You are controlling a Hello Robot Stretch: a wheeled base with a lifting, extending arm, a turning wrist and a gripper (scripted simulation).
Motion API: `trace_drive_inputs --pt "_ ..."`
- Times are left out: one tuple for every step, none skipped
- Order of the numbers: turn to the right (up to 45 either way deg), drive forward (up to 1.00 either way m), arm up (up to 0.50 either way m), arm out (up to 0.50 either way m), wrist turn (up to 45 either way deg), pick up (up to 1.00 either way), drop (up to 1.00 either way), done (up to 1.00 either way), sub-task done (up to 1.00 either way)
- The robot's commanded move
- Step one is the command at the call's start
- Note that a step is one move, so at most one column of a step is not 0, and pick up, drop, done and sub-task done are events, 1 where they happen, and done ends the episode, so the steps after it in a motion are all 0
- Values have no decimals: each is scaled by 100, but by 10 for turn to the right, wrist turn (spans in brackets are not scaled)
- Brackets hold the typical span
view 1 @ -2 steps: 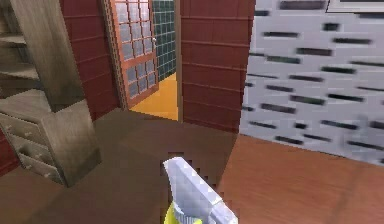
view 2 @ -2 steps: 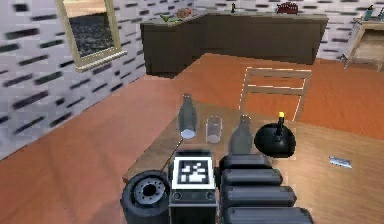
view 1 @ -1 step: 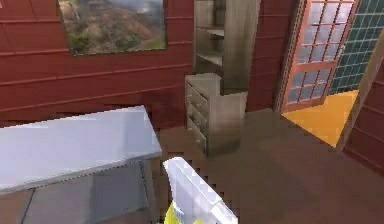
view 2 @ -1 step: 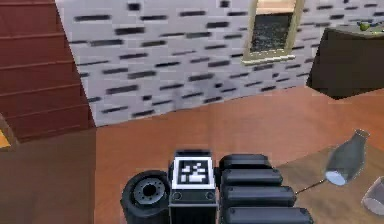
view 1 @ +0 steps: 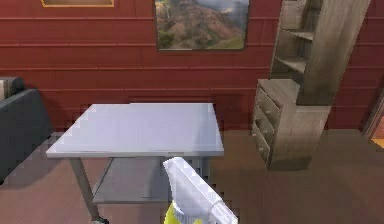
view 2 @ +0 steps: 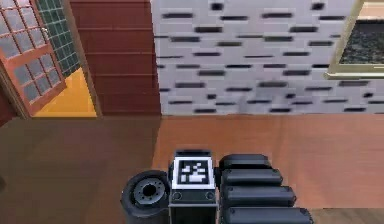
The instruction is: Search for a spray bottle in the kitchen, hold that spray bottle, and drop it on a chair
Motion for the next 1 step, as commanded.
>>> trace_drive_inputs --pt "0 10 0 0 0 0 0 0 0"
